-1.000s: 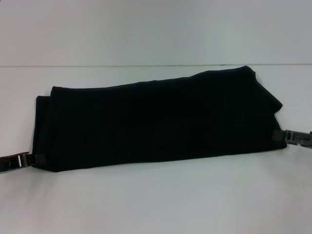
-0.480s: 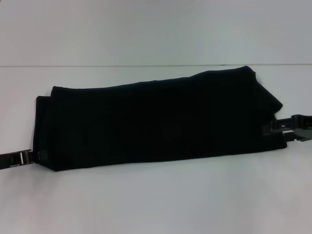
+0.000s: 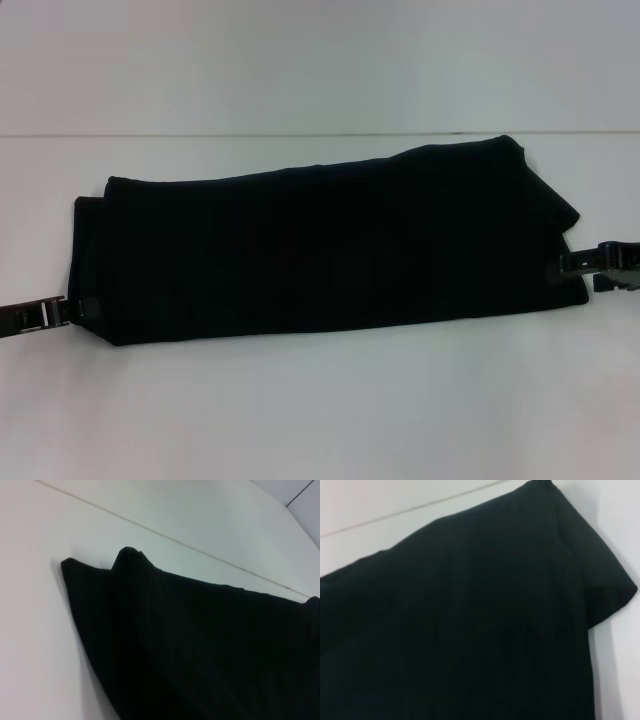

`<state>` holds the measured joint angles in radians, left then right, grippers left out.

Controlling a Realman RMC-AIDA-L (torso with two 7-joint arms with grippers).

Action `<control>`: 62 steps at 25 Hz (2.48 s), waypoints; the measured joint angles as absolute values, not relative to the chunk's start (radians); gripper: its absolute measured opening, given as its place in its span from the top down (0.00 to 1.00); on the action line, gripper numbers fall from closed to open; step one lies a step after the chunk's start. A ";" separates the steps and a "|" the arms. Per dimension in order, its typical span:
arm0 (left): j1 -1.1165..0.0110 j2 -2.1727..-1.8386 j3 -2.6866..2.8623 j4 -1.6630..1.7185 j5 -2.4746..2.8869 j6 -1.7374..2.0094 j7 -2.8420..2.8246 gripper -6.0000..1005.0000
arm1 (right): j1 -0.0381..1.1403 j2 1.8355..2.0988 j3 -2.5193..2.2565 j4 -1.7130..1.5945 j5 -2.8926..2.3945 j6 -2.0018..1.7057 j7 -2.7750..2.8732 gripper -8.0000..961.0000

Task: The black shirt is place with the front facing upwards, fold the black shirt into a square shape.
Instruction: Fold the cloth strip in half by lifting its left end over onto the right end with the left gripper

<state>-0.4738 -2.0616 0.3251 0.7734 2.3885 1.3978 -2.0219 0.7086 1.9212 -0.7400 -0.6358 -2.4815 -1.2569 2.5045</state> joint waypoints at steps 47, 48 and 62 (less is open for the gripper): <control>-0.477 -2.056 0.322 0.765 2.363 1.425 -2.020 0.99 | 0.715 1.941 -0.801 -0.615 -2.497 -1.215 2.479 0.92; -0.479 -2.054 0.322 0.764 2.368 1.428 -2.022 0.99 | 0.715 1.941 -0.801 -0.615 -2.497 -1.216 2.479 0.93; -0.482 -2.031 0.292 0.806 2.444 1.548 -2.039 0.99 | 0.709 1.937 -0.801 -0.619 -2.514 -1.426 2.376 0.94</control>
